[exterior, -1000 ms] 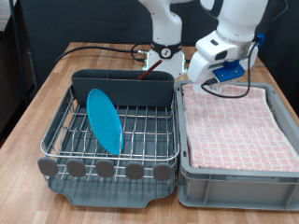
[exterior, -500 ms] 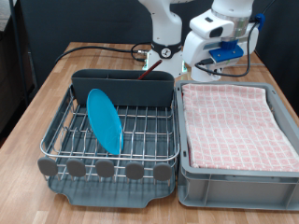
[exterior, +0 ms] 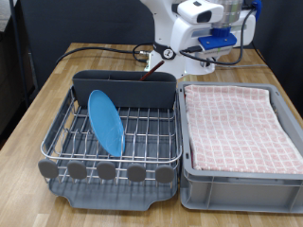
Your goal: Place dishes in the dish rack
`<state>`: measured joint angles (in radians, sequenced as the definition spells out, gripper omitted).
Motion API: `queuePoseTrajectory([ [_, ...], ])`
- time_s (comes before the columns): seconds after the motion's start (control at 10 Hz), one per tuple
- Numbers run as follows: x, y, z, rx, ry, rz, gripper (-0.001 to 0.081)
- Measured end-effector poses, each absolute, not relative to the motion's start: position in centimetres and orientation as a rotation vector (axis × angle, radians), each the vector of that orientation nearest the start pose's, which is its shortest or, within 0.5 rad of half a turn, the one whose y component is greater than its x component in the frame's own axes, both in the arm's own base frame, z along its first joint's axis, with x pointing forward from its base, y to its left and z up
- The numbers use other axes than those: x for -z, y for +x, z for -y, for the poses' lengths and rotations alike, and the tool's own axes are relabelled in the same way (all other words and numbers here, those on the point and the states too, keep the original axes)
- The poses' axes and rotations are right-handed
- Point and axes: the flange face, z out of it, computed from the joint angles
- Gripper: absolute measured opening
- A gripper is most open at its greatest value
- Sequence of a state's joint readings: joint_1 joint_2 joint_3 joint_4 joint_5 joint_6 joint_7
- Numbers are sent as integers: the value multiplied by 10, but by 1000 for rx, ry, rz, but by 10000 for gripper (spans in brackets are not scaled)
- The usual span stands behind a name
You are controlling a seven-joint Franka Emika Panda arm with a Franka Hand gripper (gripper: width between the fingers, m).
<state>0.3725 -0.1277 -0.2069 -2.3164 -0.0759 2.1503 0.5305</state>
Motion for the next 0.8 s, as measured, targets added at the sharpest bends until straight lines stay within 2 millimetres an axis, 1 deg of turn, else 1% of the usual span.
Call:
queuePoseTrajectory([
  [0.2,-402,501,-65,-10,-3116,-523,71],
  [0.3,-400,511,-65,-27,-3110,-521,71],
  [0.5,-401,512,-64,-30,-3112,-534,71],
  [0.6,-405,519,-63,-38,-3116,-554,71],
  [0.8,-414,543,-63,-79,-3136,-598,71],
])
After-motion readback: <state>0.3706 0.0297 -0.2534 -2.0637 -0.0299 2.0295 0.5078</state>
